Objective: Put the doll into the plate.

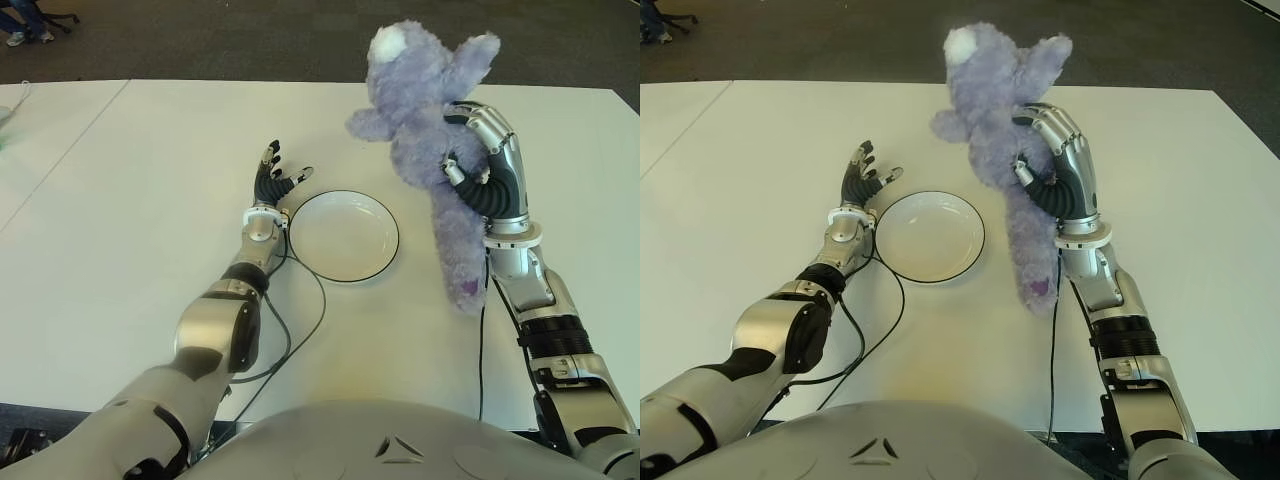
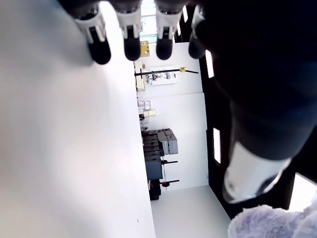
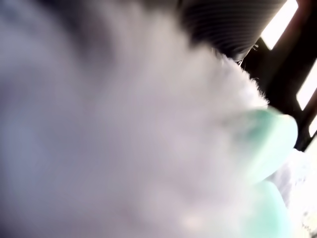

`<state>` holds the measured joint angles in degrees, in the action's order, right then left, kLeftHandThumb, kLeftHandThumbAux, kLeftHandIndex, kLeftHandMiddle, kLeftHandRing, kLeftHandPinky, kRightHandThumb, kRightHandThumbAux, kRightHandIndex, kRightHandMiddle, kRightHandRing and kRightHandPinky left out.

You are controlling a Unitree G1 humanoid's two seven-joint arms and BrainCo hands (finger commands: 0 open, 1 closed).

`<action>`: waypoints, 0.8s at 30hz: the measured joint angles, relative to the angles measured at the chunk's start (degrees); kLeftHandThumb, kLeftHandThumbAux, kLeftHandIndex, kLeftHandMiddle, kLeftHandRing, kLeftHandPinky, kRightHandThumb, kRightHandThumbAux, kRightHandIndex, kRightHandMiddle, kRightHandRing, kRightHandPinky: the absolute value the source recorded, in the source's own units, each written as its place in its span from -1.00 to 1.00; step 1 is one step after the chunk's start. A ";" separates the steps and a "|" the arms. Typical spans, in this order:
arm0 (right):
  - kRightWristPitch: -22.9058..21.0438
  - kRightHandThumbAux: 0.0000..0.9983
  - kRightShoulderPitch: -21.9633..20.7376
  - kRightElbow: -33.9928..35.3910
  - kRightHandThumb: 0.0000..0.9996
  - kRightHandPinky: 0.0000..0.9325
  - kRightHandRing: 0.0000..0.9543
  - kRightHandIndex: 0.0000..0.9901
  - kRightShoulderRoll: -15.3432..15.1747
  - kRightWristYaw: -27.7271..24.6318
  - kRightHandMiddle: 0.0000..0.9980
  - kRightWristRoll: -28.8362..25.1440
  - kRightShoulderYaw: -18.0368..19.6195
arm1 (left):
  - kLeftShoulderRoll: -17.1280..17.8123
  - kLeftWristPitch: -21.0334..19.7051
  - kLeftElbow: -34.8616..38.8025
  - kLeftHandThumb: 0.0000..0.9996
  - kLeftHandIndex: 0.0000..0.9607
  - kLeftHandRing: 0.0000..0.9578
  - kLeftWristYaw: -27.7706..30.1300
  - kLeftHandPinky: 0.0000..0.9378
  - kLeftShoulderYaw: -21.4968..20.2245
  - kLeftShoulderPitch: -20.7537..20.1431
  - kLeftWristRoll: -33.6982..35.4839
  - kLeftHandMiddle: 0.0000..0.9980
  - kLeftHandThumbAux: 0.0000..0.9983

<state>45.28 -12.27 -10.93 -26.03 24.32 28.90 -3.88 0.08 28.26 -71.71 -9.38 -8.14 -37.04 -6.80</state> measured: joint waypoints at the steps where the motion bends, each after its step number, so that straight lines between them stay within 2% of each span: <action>1: 0.63 0.42 0.04 -0.05 0.43 0.85 0.81 -0.11 0.00 -0.93 0.70 -0.46 -0.23 | 0.00 0.00 0.00 -1.00 -0.89 -0.85 0.00 -0.77 0.00 0.00 0.00 -0.87 0.59; 10: 5.17 0.42 -0.01 -1.80 0.43 0.85 0.80 -0.11 0.22 -7.81 0.70 -4.58 -2.49 | 0.00 0.00 0.00 -1.00 -0.88 -0.86 0.00 -0.80 -0.01 0.00 0.01 -0.88 0.59; 24: 8.14 0.42 0.16 -2.90 0.43 0.88 0.83 -0.11 3.06 -12.84 0.71 -4.79 -4.61 | -0.01 0.00 0.00 -1.00 -0.86 -0.84 0.00 -0.75 0.06 0.00 -0.03 -0.86 0.59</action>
<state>53.42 -12.11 -13.84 -22.97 11.48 24.12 -8.49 0.08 28.26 -71.70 -9.38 -8.08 -37.04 -6.83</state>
